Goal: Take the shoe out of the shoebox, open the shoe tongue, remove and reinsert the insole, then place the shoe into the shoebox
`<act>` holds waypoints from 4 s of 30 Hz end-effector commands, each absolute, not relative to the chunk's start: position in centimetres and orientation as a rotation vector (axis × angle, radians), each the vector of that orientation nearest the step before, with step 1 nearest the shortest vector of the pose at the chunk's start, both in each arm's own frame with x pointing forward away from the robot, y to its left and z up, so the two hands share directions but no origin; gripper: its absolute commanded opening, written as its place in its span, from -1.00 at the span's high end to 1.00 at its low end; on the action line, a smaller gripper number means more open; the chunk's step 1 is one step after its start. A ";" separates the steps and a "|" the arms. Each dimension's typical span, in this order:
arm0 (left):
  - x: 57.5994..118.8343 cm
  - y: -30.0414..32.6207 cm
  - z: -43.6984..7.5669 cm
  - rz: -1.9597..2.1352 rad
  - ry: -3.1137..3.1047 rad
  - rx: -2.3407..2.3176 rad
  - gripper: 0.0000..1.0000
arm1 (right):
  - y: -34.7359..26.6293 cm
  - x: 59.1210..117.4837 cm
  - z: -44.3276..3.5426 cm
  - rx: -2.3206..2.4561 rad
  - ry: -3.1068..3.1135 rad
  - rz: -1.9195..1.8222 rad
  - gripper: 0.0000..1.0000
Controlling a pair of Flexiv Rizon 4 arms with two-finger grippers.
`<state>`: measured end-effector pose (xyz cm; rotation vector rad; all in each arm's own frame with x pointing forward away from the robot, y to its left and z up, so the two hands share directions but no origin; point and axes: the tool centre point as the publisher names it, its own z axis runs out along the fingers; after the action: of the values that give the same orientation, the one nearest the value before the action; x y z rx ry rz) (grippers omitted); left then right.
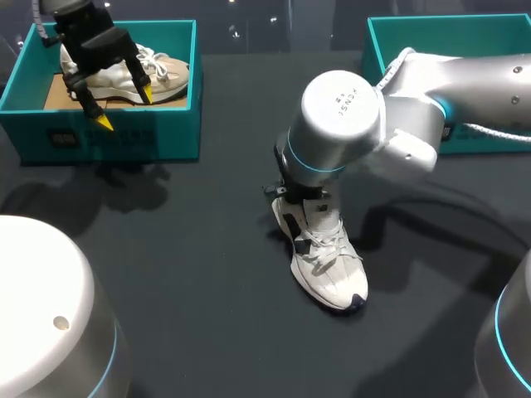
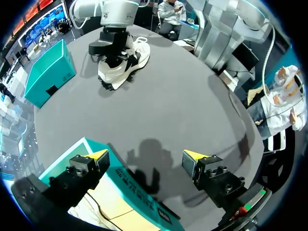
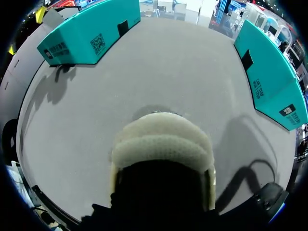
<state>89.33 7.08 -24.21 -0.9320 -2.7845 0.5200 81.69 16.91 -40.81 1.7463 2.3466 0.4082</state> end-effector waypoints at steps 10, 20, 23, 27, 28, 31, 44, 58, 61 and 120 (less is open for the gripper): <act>89.3 7.1 -24.2 0.516 -2.784 -0.933 -1.00 | 14.8 77.5 -40.9 1.746 2.356 0.255 1.00; 89.3 7.1 -24.2 0.516 -2.784 -0.933 -1.00 | 14.7 77.5 -37.8 1.688 2.472 0.293 1.00; 89.3 7.1 -24.2 0.516 -2.784 -0.933 -1.00 | 14.3 77.7 -37.2 1.694 2.497 0.276 1.00; 89.3 7.1 -24.2 0.516 -2.784 -0.933 -1.00 | 14.2 78.0 -36.5 1.698 2.531 0.213 1.00; 89.3 7.1 -24.2 0.516 -2.784 -0.933 -1.00 | 14.2 78.0 -36.4 1.699 2.536 0.196 1.00; 89.3 7.1 -24.2 0.516 -2.784 -0.933 -1.00 | 14.4 77.9 -36.3 1.680 2.575 0.178 1.00; 89.3 7.1 -24.2 0.516 -2.784 -0.933 -1.00 | 15.4 76.3 -35.4 1.560 2.653 0.002 1.00; 89.3 7.1 -24.2 0.516 -2.784 -0.933 -1.00 | 14.3 76.2 -35.4 1.603 2.668 -0.045 1.00; 89.3 7.1 -24.2 0.516 -2.784 -0.933 -1.00 | 14.3 75.8 -35.2 1.600 2.668 -0.070 0.42; 89.3 7.1 -24.2 0.516 -2.784 -0.933 -1.00 | 12.8 71.7 -34.1 1.755 2.433 -0.099 -1.00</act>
<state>89.33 7.08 -24.22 -0.9321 -2.7845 0.5201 72.26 13.15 -33.93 1.7552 2.4350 -0.1197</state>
